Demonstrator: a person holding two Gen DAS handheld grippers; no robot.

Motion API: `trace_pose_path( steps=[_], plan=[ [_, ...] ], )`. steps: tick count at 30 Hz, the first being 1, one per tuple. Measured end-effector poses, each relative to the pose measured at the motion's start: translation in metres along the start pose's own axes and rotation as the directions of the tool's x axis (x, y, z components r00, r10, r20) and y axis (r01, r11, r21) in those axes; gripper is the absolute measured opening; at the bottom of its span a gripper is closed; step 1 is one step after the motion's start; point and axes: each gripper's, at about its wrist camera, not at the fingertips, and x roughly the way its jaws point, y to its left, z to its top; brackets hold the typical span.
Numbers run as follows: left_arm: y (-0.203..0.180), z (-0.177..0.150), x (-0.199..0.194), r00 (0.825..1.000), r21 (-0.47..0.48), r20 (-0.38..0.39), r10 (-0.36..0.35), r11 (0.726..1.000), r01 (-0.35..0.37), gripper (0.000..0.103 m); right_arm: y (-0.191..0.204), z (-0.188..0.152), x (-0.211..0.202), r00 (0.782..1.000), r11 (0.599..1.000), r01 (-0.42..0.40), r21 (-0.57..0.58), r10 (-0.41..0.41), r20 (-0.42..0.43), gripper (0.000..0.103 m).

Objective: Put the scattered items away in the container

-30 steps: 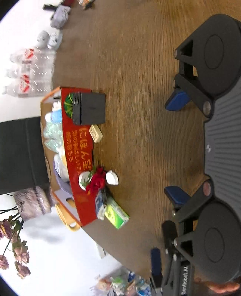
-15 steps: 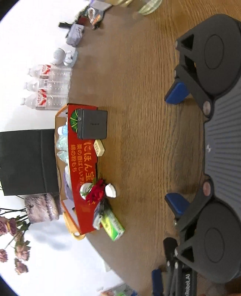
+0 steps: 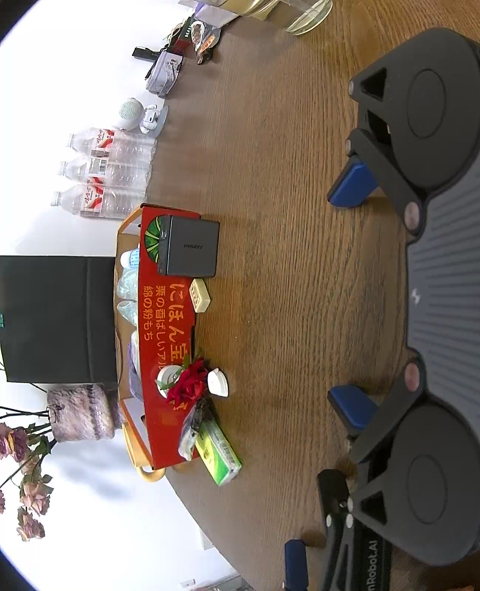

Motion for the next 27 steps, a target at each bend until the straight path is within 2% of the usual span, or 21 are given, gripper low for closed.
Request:
trace_pose_path(
  steps=[10,14,16,19,22,27],
  plan=[
    [0.001,0.003,0.002,1.000,0.002,-0.001,-0.004,1.000,0.004,0.103,0.001,0.001,0.001,1.000,1.000,0.005,0.004,-0.005,0.000,0.103],
    [0.016,0.022,0.002,0.997,-0.041,0.010,-0.078,0.996,0.078,0.103,-0.001,0.005,0.003,1.000,1.000,-0.012,-0.007,0.012,-0.021,0.103],
    [0.024,0.037,0.009,0.997,-0.032,0.016,-0.074,0.997,0.074,0.103,-0.002,0.014,0.007,0.997,0.999,-0.041,-0.023,0.039,-0.060,0.102],
    [0.034,0.059,0.028,0.997,-0.001,0.020,-0.068,0.998,0.068,0.103,-0.007,0.029,0.011,0.996,0.997,-0.068,-0.024,0.067,-0.052,0.094],
    [0.043,0.078,0.058,0.995,0.008,-0.008,-0.100,0.995,0.100,0.096,-0.008,0.043,0.018,0.996,0.996,-0.086,-0.030,0.085,-0.038,0.087],
    [0.043,0.090,0.090,0.999,0.058,-0.020,-0.048,0.997,0.049,0.090,-0.001,0.069,0.034,0.993,0.992,-0.112,-0.058,0.111,-0.027,0.076]
  ],
)
